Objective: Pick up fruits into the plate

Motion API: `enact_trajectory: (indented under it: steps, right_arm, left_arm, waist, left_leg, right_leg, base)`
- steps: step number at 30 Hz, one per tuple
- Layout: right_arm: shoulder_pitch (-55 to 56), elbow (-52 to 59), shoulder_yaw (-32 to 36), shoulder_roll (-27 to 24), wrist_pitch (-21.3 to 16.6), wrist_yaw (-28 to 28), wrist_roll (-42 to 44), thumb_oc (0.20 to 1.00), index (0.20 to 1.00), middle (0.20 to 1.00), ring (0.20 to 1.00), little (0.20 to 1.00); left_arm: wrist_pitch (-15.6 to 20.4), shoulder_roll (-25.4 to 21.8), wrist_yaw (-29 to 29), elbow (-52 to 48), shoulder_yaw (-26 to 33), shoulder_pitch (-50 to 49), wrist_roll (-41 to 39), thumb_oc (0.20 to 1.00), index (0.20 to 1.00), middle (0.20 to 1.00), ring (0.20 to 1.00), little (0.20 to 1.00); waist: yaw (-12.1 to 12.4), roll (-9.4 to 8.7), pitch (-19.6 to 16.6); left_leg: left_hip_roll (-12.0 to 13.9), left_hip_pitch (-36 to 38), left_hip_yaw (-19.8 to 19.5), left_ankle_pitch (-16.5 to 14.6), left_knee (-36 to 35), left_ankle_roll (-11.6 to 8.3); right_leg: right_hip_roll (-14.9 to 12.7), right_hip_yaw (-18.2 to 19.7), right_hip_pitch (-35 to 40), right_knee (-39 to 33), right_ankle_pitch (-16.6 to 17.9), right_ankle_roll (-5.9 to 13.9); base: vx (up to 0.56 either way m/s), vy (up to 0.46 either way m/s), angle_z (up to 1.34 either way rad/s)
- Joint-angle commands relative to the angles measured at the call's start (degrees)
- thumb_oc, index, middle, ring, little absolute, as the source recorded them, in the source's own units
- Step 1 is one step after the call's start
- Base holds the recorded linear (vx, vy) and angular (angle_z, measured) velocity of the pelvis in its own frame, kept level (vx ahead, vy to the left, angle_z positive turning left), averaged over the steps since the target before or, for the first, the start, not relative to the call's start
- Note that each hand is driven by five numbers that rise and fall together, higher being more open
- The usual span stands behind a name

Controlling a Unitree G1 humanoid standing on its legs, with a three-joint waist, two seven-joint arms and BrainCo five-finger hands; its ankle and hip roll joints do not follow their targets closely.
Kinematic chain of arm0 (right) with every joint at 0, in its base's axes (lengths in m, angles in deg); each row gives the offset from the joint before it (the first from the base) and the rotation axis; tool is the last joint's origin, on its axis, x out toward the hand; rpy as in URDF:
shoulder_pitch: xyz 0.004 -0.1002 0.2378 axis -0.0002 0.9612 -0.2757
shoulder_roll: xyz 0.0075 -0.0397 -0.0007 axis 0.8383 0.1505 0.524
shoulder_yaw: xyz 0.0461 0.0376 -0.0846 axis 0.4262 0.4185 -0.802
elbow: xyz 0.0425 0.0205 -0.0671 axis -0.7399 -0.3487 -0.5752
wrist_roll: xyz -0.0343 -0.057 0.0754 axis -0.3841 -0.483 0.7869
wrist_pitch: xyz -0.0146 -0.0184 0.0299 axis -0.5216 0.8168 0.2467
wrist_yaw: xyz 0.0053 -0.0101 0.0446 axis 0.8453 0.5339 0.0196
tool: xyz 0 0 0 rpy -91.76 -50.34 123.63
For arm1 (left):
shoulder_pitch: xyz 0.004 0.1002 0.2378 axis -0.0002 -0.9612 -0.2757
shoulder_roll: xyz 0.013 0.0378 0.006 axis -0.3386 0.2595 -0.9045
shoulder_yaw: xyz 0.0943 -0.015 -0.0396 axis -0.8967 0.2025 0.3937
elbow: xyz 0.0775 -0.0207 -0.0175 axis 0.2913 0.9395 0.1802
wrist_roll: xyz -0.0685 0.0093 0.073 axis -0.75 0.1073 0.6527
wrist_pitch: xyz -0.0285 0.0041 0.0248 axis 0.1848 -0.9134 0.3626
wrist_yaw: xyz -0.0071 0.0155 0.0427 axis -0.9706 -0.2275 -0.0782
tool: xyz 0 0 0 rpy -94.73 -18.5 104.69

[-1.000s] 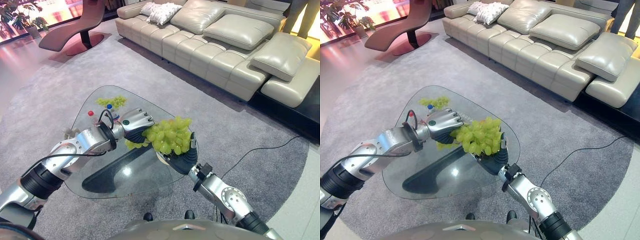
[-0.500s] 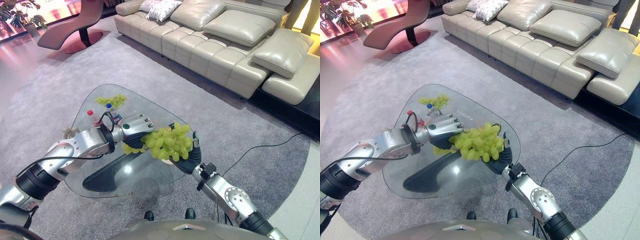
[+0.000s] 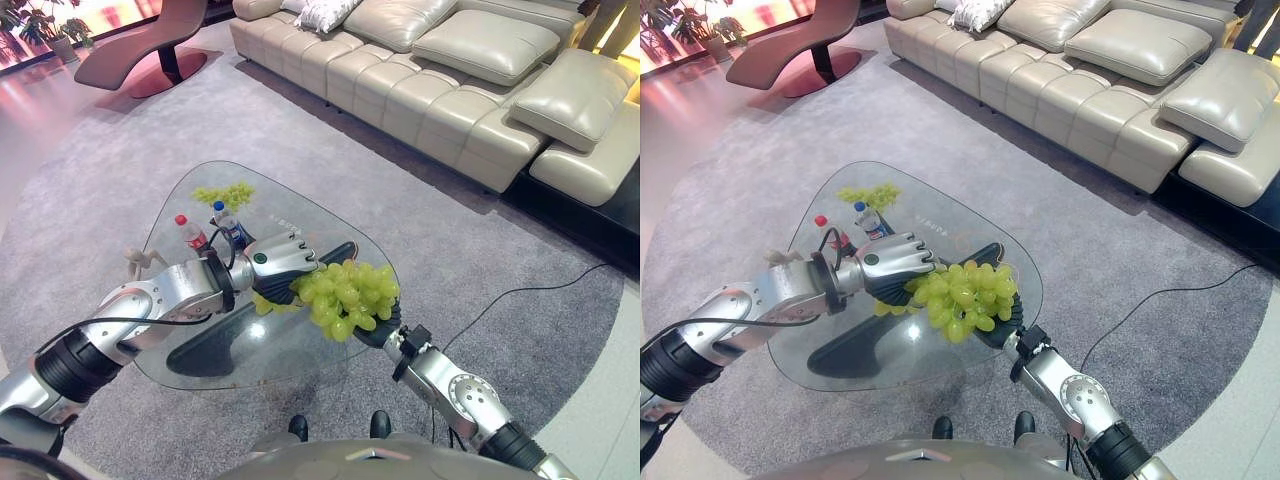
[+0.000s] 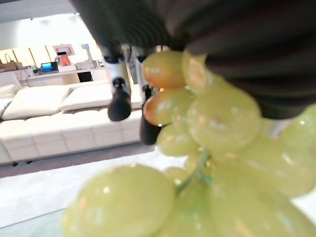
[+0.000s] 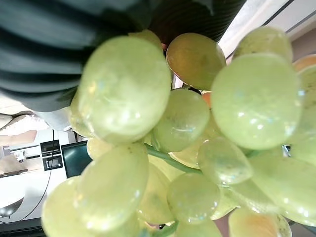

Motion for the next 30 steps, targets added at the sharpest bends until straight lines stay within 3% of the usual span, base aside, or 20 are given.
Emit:
enact_trajectory:
  steps: [1, 12, 14, 20, 30]
  right_arm:
    - [-3.2, 7.3, -0.9, 2.3, 0.9, -1.5, 1.5, 0.200, 0.200, 0.200, 0.200, 0.200]
    - [-3.1, 7.3, -0.6, 2.4, 1.2, -1.4, 1.0, 0.222, 0.222, 0.222, 0.222, 0.222]
    - [-3.0, 7.3, -0.4, 2.2, 0.8, -1.5, 0.4, 1.000, 1.000, 1.000, 1.000, 1.000]
    - [-2.7, 6.9, 0.8, 2.6, 0.0, -2.8, -1.5, 1.000, 1.000, 1.000, 1.000, 1.000]
    - [-1.5, 7.2, 2.2, 2.7, 3.9, -3.9, -3.2, 1.000, 1.000, 1.000, 1.000, 1.000]
  left_arm:
    - [-0.8, -1.9, 2.8, -1.3, 0.0, 5.8, -1.4, 0.200, 0.200, 0.200, 0.200, 0.200]
    - [-0.9, -1.0, 3.4, -0.6, 0.3, 4.9, -0.4, 0.200, 0.200, 0.200, 0.200, 0.200]
    - [-0.9, -0.9, 3.7, -0.4, 0.4, 4.8, -0.1, 0.200, 0.200, 0.200, 0.200, 0.200]
    - [-1.3, 0.2, 3.9, 0.5, 0.3, 5.3, 1.4, 0.200, 0.200, 0.200, 0.200, 0.200]
    - [-2.7, 1.2, 3.6, 2.2, 0.1, 7.1, 2.9, 0.200, 0.200, 0.200, 0.200, 0.200]
  waist:
    - [-0.6, -2.59, -0.3]
    - [-0.6, -2.59, -0.3]
    - [-0.6, -2.54, -0.3]
    - [-0.2, -2.49, -0.3]
    - [-0.4, -2.40, -0.4]
  left_leg:
    - [-4.4, 2.3, 3.0, -8.3, 0.7, 3.93]
    - [-4.2, 2.2, 3.2, -8.2, 0.6, 3.84]
    - [-4.2, 2.2, 3.1, -8.2, 0.5, 3.78]
    - [-4.3, 2.1, 2.5, -8.0, 0.5, 3.63]
    - [-4.4, 2.4, 2.5, -8.1, 0.6, 3.38]
  right_leg:
    - [-2.5, 1.8, 2.8, 0.4, -3.1, 4.66]
    - [-2.4, 1.9, 2.8, 0.3, -3.2, 4.63]
    - [-2.5, 1.6, 2.8, 0.3, -3.2, 4.68]
    - [-2.9, 0.3, 2.9, 0.3, -3.1, 4.87]
    - [-3.4, -1.3, 3.4, 0.3, -3.1, 5.11]
  base:
    - [0.00, 0.000, 0.00]
    - [0.00, 0.000, 0.00]
    - [0.00, 0.000, 0.00]
    - [0.00, 0.000, 0.01]
    - [0.02, 0.005, 0.08]
